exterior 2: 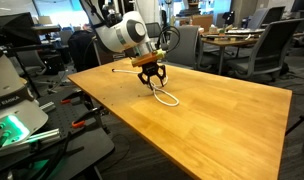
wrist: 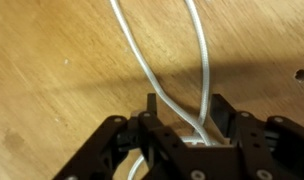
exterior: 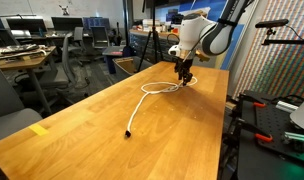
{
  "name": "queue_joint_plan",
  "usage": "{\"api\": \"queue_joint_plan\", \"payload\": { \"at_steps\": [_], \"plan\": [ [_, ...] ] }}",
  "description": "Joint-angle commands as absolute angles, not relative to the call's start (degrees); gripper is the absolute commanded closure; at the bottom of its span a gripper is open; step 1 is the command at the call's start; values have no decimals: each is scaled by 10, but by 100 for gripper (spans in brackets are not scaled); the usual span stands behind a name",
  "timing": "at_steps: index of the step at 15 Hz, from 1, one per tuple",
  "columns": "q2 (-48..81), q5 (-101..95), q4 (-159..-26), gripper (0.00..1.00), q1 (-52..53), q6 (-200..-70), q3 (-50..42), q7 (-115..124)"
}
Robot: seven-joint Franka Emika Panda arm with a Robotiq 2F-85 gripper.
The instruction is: Tie a knot with the white rope
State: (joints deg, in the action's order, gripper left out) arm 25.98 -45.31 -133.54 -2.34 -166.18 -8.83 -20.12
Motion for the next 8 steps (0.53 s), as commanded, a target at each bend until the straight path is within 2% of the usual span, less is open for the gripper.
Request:
{"api": "queue_joint_plan", "payload": {
  "at_steps": [1,2,4,5,6,8],
  "plan": [
    [273,-447,-1316,50,-38,-1679,-84,-214],
    [277,-454,-1309,55,-35,-1679,-90,-209],
    [287,-458,-1298,61,-33,-1677,-96,-206],
    [292,-458,-1293,68,-33,-1676,-99,-204],
    [296,-459,-1289,64,-32,-1676,-101,-203],
    [307,-463,-1278,67,-27,-1676,-109,-199]
  ]
}}
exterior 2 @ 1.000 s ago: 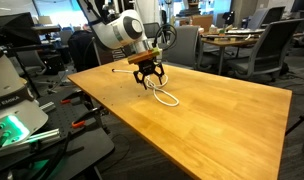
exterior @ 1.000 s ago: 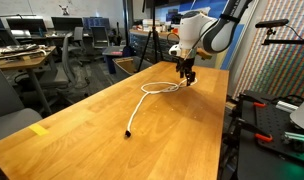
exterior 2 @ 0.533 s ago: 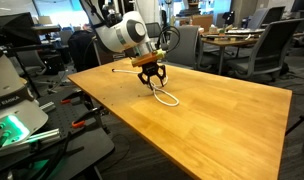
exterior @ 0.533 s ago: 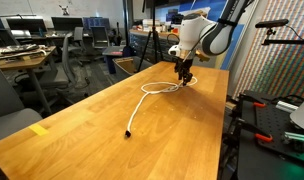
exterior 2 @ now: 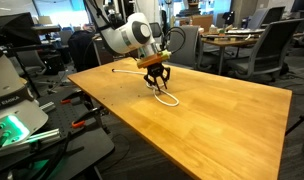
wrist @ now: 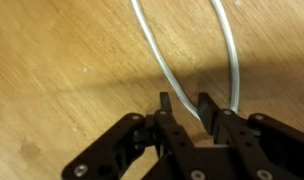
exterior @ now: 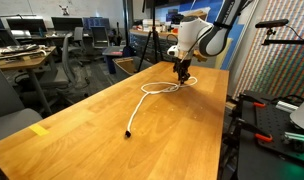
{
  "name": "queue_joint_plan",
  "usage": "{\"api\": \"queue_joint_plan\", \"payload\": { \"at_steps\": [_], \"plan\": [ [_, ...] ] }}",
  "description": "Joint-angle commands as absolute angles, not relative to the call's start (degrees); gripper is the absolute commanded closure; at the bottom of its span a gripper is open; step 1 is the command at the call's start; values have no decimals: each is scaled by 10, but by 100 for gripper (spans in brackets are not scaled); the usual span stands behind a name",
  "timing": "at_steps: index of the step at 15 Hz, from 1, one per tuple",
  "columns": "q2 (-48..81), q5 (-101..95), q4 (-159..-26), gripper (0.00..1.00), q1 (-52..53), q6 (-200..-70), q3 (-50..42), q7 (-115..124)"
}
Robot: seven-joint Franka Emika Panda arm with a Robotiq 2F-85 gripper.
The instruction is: Tie a knot with the white rope
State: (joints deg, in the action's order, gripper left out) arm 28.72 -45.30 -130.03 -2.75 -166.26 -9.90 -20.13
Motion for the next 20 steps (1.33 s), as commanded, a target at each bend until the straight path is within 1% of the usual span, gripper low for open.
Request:
{"api": "queue_joint_plan", "payload": {
  "at_steps": [1,2,4,5,6,7,8,9,10,13,15,16,17,18,20],
  "plan": [
    [313,-467,-1272,63,-23,-1676,-113,-196],
    [319,-469,-1267,42,-21,-1675,-117,-194],
    [323,-467,-1261,37,-22,-1673,-117,-194],
    [324,-465,-1258,75,-23,-1672,-116,-196],
    [326,-460,-1256,71,-26,-1670,-114,-198],
    [325,-464,-1254,71,-33,-1666,-105,-196],
    [323,-458,-1256,77,-37,-1664,-101,-199],
    [322,-454,-1257,87,-40,-1663,-96,-201],
    [322,-452,-1257,94,-41,-1662,-94,-202],
    [321,-441,-1259,99,-49,-1657,-83,-208],
    [301,-434,-1273,94,-53,-1660,-78,-208],
    [272,-432,-1294,95,-59,-1654,-72,-222],
    [237,-443,-1318,93,-61,-1661,-77,-230],
    [198,-458,-1341,94,-66,-1681,-91,-229],
    [170,-482,-1344,94,-52,-1714,-139,-176]
  ]
}}
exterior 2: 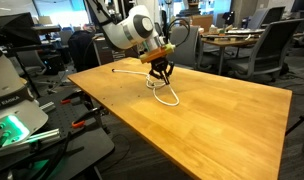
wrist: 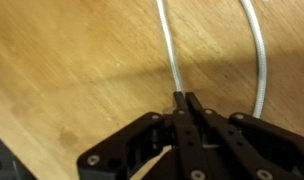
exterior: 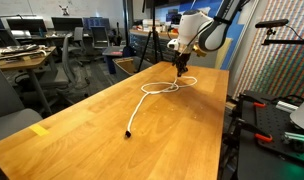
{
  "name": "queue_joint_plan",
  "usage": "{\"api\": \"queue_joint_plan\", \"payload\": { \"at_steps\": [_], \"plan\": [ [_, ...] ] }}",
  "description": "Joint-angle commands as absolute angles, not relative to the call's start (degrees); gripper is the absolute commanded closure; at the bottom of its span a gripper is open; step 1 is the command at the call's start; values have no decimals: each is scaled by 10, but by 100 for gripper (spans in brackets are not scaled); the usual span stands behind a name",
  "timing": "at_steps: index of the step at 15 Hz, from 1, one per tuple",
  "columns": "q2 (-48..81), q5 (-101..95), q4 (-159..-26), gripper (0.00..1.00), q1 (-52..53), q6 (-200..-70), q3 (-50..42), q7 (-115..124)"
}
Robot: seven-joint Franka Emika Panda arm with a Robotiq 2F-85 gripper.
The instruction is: Tie a knot with the white rope
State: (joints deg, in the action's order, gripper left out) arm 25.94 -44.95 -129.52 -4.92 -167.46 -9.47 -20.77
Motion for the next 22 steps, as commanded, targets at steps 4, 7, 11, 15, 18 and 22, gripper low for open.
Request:
{"api": "queue_joint_plan", "payload": {
  "at_steps": [4,7,11,15,18,22],
  "plan": [
    [93,-478,-1356,95,-78,-1707,-209,-157],
    [84,-428,-1352,94,-109,-1713,-232,-155],
    [83,-345,-1382,69,-142,-1743,-195,-121],
    [69,-305,-1432,51,-130,-1754,-168,-139],
    [68,-420,-1431,29,-82,-1753,-201,-81],
    [46,-548,-1448,0,-39,-1695,-192,-85]
  ]
}}
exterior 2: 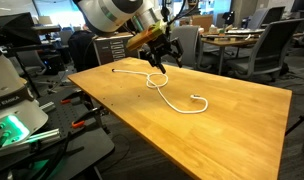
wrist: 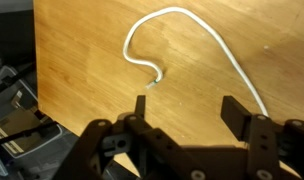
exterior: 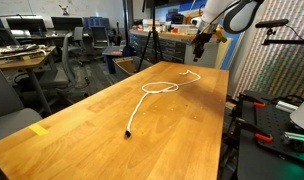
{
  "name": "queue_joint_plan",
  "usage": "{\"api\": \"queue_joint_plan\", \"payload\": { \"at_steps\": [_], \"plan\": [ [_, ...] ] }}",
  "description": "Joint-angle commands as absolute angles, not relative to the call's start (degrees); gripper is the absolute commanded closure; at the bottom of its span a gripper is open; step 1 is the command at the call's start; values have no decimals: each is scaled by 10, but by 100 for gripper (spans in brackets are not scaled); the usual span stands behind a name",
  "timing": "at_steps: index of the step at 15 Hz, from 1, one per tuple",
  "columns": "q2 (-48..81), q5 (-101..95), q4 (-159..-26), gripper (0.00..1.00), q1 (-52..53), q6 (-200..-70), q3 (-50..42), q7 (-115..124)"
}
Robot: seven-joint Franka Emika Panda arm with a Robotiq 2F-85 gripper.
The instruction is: Tie a knot with the white rope
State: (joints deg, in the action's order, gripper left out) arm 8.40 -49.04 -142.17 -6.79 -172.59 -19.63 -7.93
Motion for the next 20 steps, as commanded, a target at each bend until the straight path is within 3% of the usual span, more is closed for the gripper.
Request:
{"api": "queue_joint_plan", "payload": {
  "at_steps": [1,13,14,17,20],
  "plan": [
    [45,-561,-1454,0,-30,-1690,-182,-91],
    [127,-1017,-1335,0,176,-1649,-70,291],
    [114,-950,-1372,0,163,-1646,-79,224],
    [126,-996,-1346,0,181,-1646,-68,276],
    [165,-951,-1360,0,144,-1764,-87,198]
  ]
}}
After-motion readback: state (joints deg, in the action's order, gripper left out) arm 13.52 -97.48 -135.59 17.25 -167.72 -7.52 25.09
